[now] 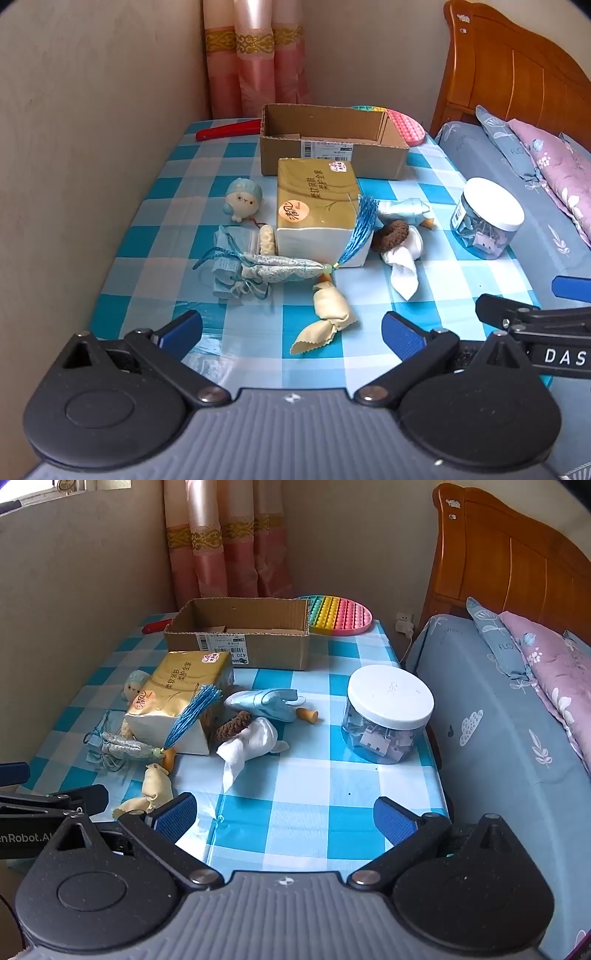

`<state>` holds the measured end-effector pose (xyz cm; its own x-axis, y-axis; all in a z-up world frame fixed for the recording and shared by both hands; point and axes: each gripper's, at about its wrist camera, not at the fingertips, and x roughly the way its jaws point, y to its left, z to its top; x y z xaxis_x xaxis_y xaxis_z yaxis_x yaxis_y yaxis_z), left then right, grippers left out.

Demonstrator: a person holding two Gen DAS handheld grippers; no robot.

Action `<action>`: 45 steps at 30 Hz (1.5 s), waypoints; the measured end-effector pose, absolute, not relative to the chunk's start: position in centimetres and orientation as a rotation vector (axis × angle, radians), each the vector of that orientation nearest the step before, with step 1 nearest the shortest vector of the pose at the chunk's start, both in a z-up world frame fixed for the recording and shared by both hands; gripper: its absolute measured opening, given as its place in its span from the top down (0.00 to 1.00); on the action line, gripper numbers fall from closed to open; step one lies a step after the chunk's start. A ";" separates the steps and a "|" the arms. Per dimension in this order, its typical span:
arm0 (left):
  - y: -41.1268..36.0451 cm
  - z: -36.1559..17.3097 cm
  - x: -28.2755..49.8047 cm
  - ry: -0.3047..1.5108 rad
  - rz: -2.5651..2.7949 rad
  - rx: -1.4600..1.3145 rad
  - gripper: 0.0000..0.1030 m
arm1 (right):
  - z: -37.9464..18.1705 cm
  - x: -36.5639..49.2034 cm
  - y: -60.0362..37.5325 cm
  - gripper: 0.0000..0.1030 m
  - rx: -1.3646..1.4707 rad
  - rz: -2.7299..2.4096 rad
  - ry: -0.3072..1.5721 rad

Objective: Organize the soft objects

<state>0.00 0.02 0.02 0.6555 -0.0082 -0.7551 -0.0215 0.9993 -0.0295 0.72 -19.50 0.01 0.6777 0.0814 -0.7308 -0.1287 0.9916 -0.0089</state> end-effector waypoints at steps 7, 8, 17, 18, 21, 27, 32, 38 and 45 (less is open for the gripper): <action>-0.1 0.1 -0.1 0.858 0.009 -0.031 0.01 | 0.1 0.5 -19.4 0.00 -0.062 0.117 0.816; -0.1 0.2 -0.1 0.858 0.009 -0.030 0.01 | 0.1 0.6 -19.4 0.00 -0.061 0.117 0.818; 0.2 0.1 0.0 0.856 0.013 -0.037 0.01 | 0.2 0.5 -19.3 0.00 -0.062 0.118 0.811; 0.2 0.1 0.0 0.856 0.012 -0.038 0.01 | 0.3 0.5 -19.2 0.00 -0.062 0.118 0.810; 0.2 0.2 0.0 0.856 0.013 -0.038 0.01 | 0.2 0.5 -19.2 0.00 -0.062 0.117 0.810; 0.3 0.2 0.0 0.856 0.013 -0.039 0.01 | 0.5 0.4 -19.1 0.00 -0.066 0.124 0.804; 0.3 0.4 0.0 0.856 0.015 -0.040 0.01 | 0.5 0.4 -19.1 0.00 -0.066 0.125 0.803; 0.4 0.4 0.0 0.856 0.015 -0.042 0.01 | 0.6 0.3 -19.1 0.00 -0.067 0.129 0.799; 0.4 0.4 0.0 0.856 0.014 -0.044 0.01 | 0.6 0.3 -19.1 0.00 -0.067 0.128 0.796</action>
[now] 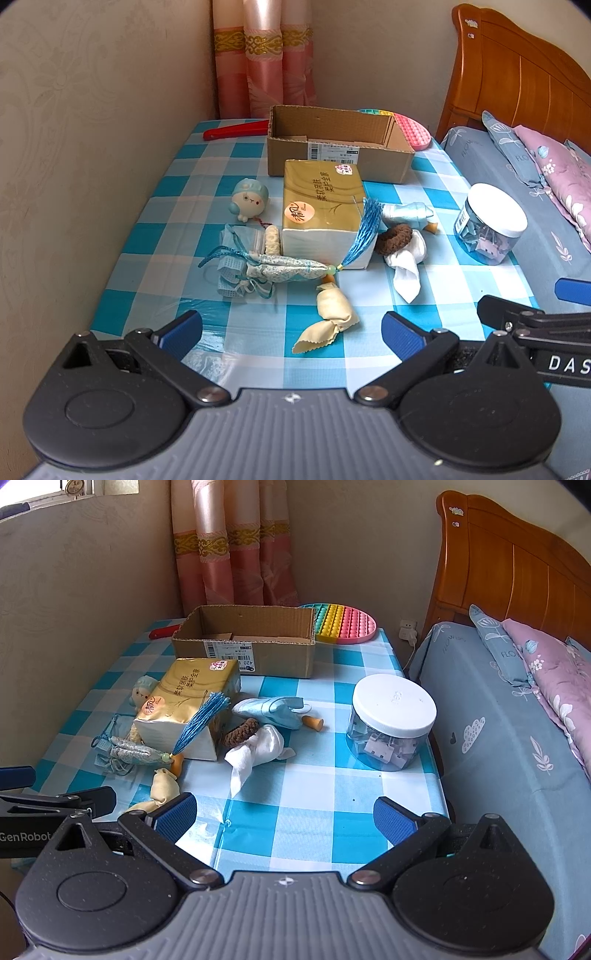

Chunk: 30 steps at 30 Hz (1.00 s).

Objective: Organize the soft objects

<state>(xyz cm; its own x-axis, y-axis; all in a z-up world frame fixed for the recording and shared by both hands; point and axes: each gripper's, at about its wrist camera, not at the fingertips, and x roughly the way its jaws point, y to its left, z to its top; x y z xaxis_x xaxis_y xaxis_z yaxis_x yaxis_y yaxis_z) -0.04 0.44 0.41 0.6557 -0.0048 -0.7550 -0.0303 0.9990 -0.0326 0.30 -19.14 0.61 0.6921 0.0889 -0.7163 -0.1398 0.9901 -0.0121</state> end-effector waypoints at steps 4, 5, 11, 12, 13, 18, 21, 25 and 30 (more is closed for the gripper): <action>0.6 0.5 -0.2 0.854 0.016 -0.047 0.01 | 0.6 0.3 -19.2 0.00 -0.067 0.128 0.795; 0.6 0.5 -0.2 0.854 0.016 -0.049 0.01 | 0.7 0.3 -19.3 0.00 -0.066 0.128 0.794; 0.6 0.5 -0.2 0.853 0.016 -0.047 0.01 | 0.7 0.3 -19.3 0.00 -0.068 0.128 0.793; 0.6 0.5 -0.2 0.854 0.016 -0.048 0.01 | 0.7 0.4 -19.3 0.00 -0.069 0.128 0.793; 0.7 0.5 -0.2 0.853 0.016 -0.048 0.01 | 0.7 0.3 -19.3 0.00 -0.068 0.127 0.793; 0.7 0.5 -0.2 0.852 0.017 -0.047 0.01 | 0.7 0.4 -19.3 0.00 -0.071 0.130 0.791; 0.7 0.5 -0.2 0.852 0.017 -0.047 0.01 | 0.7 0.3 -19.3 0.00 -0.071 0.130 0.788; 0.7 0.6 -0.2 0.849 0.015 -0.044 0.01 | 0.7 0.3 -19.3 0.00 -0.077 0.136 0.782; 0.4 0.5 0.0 0.844 0.014 -0.024 0.01 | 0.7 0.3 -19.1 0.00 -0.088 0.141 0.775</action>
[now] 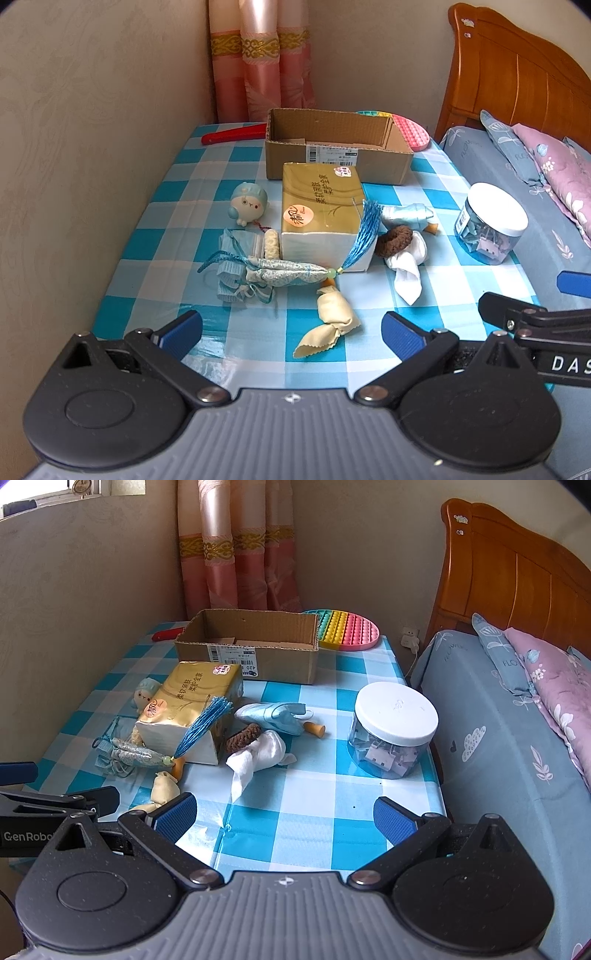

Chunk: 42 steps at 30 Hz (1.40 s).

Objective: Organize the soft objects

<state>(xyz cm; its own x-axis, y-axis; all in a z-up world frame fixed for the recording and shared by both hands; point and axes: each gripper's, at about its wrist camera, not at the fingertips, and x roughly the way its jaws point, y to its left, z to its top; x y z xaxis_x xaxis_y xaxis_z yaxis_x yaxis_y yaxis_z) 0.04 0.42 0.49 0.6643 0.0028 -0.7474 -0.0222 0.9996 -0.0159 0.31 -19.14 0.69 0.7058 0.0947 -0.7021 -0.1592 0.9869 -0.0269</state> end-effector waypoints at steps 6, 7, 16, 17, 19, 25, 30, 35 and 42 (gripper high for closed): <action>0.3 0.2 0.4 0.824 -0.003 -0.012 0.01 | 0.7 0.5 -19.0 0.00 -0.104 0.160 0.762; 0.3 0.2 0.3 0.816 -0.007 -0.008 0.01 | 0.7 0.6 -19.0 0.00 -0.109 0.165 0.759; 0.2 -0.7 0.1 0.737 -0.089 0.070 0.01 | 0.3 1.1 -19.2 0.00 -0.160 0.238 0.715; 0.2 -1.0 0.2 0.737 -0.104 0.078 0.01 | 0.2 1.2 -19.3 0.00 -0.165 0.247 0.710; 0.1 -1.6 0.3 0.750 -0.133 0.100 0.01 | -0.1 1.3 -19.6 0.00 -0.178 0.265 0.705; -0.1 -4.0 0.9 0.774 -0.196 0.114 0.01 | -1.1 2.1 -20.7 0.00 -0.180 0.299 0.709; -0.5 -5.5 1.9 0.804 -0.261 0.104 0.01 | -2.1 2.9 -21.7 0.00 -0.156 0.323 0.728; -1.2 -6.6 3.0 0.801 -0.294 0.125 0.04 | -3.3 3.7 -22.2 0.00 -0.152 0.348 0.741; -1.8 -7.9 4.6 0.837 -0.328 0.125 0.33 | -4.7 4.8 -22.7 0.00 -0.154 0.359 0.773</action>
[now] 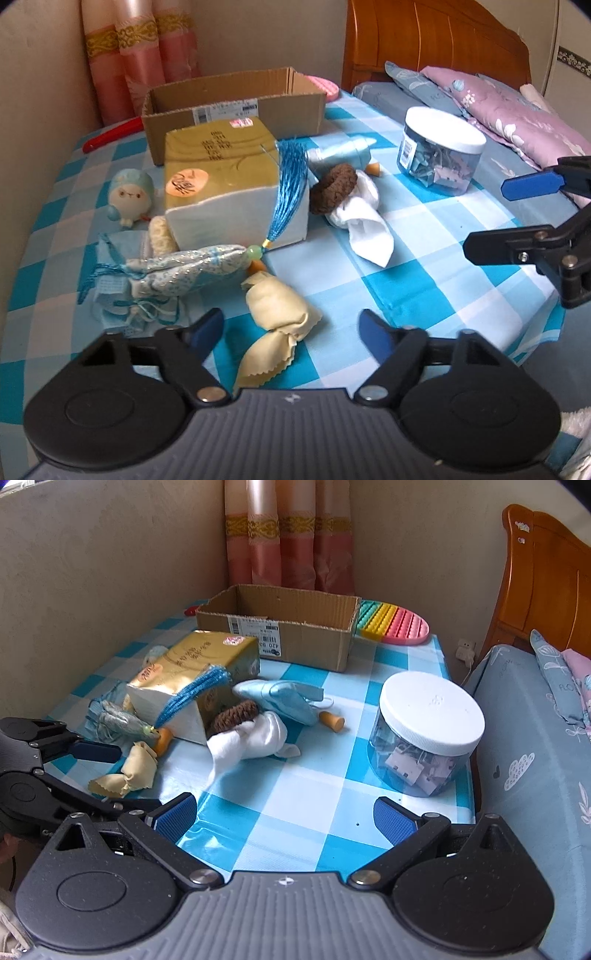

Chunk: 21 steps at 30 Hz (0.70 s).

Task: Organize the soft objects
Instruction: 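Grasp the beige cloth with the left gripper while the right gripper grasps the white sock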

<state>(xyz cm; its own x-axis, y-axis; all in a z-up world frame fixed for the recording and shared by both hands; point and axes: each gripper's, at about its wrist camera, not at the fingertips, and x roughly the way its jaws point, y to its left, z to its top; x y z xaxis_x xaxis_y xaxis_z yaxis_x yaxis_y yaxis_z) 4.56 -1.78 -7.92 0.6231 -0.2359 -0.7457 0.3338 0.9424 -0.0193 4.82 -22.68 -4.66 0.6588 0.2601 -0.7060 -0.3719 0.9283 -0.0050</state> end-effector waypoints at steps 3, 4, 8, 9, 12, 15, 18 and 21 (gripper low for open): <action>-1.9 -8.2 4.9 0.838 -0.329 0.127 0.35 | -5.0 5.2 -22.8 0.00 -0.150 0.364 0.784; -1.9 -8.2 5.0 0.837 -0.326 0.127 0.37 | -5.1 5.3 -22.8 0.00 -0.149 0.368 0.786; -2.0 -8.1 5.2 0.831 -0.322 0.129 0.48 | -5.4 5.8 -22.9 0.00 -0.146 0.382 0.790; -2.0 -8.0 5.2 0.831 -0.324 0.130 0.56 | -5.5 5.9 -22.9 0.00 -0.146 0.384 0.791; -2.1 -7.9 5.3 0.830 -0.326 0.133 0.68 | -5.7 6.2 -22.8 0.00 -0.144 0.396 0.793; -1.9 -7.8 5.1 0.837 -0.320 0.130 0.69 | -5.8 6.5 -22.5 0.00 -0.142 0.413 0.797; -1.6 -7.7 4.7 0.844 -0.310 0.129 0.70 | -5.9 6.8 -22.0 0.00 -0.155 0.436 0.791; -1.0 -7.5 4.4 0.855 -0.301 0.114 0.70 | -6.0 7.2 -21.3 0.00 -0.167 0.464 0.787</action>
<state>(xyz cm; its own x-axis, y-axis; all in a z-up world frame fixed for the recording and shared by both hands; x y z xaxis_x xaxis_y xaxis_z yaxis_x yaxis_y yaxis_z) 4.41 -1.03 -7.51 0.6168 -0.2150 -0.7572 0.3060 0.9518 -0.0211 7.16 -21.27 -6.03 0.6116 0.3388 -0.7149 -0.4610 0.8870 0.0260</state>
